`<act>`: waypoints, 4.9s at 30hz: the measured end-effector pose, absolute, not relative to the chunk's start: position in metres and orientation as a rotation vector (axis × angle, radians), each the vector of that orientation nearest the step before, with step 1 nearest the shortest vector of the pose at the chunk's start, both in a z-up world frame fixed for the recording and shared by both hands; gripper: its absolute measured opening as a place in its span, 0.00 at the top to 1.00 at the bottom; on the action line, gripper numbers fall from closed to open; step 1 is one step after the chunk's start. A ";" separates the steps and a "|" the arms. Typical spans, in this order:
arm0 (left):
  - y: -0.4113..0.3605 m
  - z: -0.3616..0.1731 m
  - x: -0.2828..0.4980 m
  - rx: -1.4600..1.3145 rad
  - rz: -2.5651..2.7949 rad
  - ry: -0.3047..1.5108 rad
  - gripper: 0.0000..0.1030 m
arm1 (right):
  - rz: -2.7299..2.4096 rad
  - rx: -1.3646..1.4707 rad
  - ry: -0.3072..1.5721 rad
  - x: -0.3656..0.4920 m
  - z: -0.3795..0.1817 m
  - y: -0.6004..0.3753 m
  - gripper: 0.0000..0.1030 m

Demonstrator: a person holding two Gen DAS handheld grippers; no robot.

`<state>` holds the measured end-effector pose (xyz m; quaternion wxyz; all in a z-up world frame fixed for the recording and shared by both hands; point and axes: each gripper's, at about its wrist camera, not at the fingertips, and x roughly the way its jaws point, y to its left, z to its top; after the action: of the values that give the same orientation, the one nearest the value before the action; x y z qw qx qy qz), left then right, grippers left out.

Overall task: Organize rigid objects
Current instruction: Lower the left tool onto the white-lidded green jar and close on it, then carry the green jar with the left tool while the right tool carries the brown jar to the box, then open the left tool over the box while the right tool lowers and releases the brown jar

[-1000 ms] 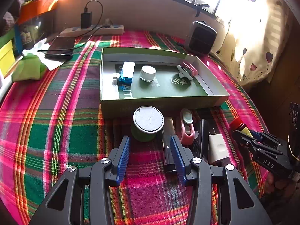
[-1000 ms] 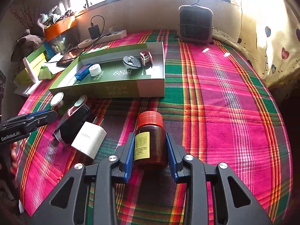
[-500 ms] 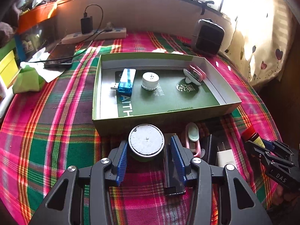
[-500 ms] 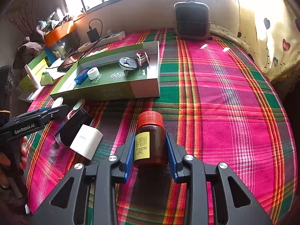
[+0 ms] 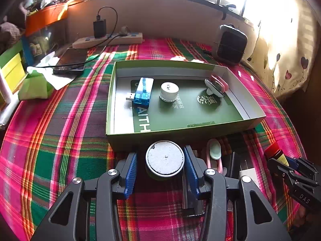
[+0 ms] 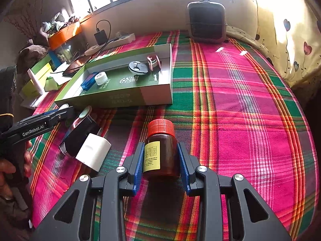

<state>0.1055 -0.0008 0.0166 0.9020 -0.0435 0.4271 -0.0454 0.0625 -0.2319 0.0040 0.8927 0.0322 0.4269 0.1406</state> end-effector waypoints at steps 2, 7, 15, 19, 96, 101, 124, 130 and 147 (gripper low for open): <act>0.000 0.017 0.105 -0.093 -0.089 0.877 0.58 | 0.291 0.066 0.886 0.062 0.004 -0.232 0.68; 0.001 0.018 0.104 -0.093 -0.087 0.871 0.60 | 0.291 0.065 0.886 0.062 0.004 -0.232 0.68; 0.000 0.020 0.102 -0.090 -0.092 0.865 0.68 | 0.290 0.064 0.886 0.062 0.004 -0.231 0.68; 0.000 0.021 0.102 -0.094 -0.097 0.864 0.68 | 0.290 0.064 0.886 0.063 0.004 -0.231 0.68; 0.014 0.053 0.155 -0.132 -0.173 0.823 0.68 | 0.361 -0.006 0.831 0.148 0.041 -0.191 0.68; 0.012 0.046 0.164 -0.132 -0.175 0.840 0.68 | 0.363 -0.016 0.854 0.159 0.034 -0.187 0.68; 0.011 0.027 0.181 -0.128 -0.163 0.873 0.68 | 0.298 -0.112 0.861 0.174 0.018 -0.174 0.68; 0.011 0.028 0.181 -0.121 -0.158 0.870 0.68 | 0.291 -0.116 0.854 0.174 0.018 -0.173 0.68; 0.012 0.027 0.181 -0.124 -0.162 0.867 0.68 | 0.289 -0.112 0.835 0.172 0.019 -0.173 0.68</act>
<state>0.1805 0.0116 0.0271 0.9024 -0.0599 0.4195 -0.0782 0.1719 -0.1729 0.0187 0.9024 -0.0543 0.4039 0.1400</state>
